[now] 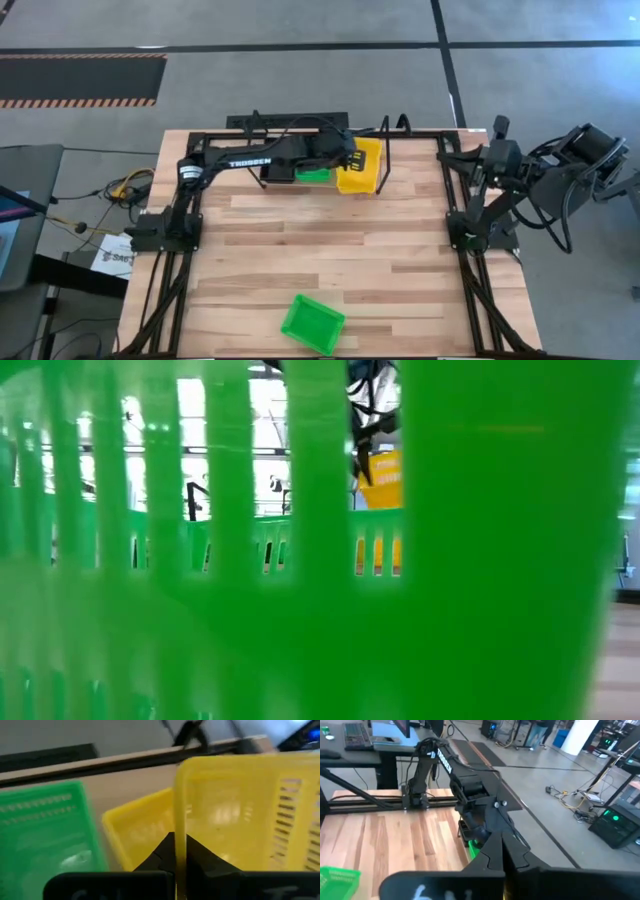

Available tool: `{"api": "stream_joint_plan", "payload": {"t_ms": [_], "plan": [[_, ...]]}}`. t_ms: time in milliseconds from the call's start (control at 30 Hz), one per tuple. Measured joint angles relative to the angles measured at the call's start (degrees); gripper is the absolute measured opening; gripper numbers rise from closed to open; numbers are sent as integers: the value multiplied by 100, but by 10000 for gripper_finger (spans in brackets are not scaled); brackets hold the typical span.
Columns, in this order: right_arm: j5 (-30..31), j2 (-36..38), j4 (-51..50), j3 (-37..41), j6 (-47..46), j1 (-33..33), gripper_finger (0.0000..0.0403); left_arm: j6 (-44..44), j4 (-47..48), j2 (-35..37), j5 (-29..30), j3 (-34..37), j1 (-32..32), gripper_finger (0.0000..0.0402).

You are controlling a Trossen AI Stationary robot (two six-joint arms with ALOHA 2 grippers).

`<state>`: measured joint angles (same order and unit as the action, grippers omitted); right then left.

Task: Stack baskets on shelf by color
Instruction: Stack the yellow bin on top of the yellow bin

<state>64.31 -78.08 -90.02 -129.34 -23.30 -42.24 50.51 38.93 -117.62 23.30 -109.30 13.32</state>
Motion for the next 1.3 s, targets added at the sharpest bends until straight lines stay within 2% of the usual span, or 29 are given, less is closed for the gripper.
{"api": "stream_joint_plan", "payload": {"t_ms": [167,333,800,1100,1300], "plan": [[-16,9,2,0,157,0,0,393,476,40,234,-12,100,0],[-23,26,2,2,295,0,0,674,808,47,173,-11,147,0],[-22,4,1,2,602,0,0,1063,38,30,111,-11,153,0],[-21,17,0,2,733,0,0,1139,44,-28,209,0,100,0],[-21,15,2,2,749,0,1,1404,9,-66,125,378,17,0]]}}
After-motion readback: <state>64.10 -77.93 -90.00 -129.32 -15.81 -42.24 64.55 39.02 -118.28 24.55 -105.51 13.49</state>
